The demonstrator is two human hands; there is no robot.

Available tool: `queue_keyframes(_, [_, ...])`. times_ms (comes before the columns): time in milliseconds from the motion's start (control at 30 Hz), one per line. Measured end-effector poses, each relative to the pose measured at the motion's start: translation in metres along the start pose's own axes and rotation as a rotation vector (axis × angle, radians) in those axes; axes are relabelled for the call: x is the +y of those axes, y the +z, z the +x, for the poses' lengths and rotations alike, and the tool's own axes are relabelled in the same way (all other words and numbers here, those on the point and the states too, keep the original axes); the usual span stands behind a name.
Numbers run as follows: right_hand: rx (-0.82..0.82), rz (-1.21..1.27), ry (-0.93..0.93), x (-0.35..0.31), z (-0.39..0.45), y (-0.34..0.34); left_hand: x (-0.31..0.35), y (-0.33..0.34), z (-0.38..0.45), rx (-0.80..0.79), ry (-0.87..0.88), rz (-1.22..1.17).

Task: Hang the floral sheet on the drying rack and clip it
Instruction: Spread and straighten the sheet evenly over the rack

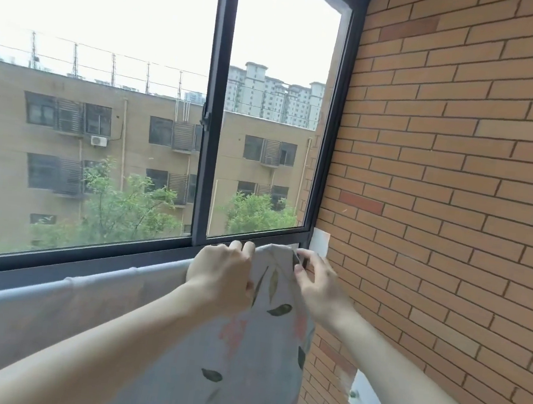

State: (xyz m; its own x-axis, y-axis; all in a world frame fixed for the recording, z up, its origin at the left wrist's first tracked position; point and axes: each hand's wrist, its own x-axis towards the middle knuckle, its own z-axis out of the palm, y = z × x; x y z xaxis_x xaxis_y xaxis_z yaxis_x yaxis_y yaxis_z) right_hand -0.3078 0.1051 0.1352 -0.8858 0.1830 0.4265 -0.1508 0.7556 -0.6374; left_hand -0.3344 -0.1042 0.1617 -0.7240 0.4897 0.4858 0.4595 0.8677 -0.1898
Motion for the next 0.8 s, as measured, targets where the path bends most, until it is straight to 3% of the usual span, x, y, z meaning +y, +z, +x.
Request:
queue_keyframes(100, [0.046, 0.093, -0.041, -0.002, 0.039, 0.019, -0.003, 0.002, -0.007, 0.03, -0.011, 0.012])
queue_keyframes(233, [-0.043, 0.171, -0.036, -0.003, 0.065, 0.045, -0.011, 0.002, -0.016, 0.05, -0.077, 0.022])
queue_keyframes(533, [0.067, 0.263, -0.384, 0.001, 0.067, 0.071, -0.025, -0.009, -0.046, 0.155, -0.222, 0.096])
queue_keyframes(800, [0.047, 0.352, -0.419, 0.01, 0.073, 0.075, -0.057, -0.021, -0.09, 0.182, -0.426, 0.206])
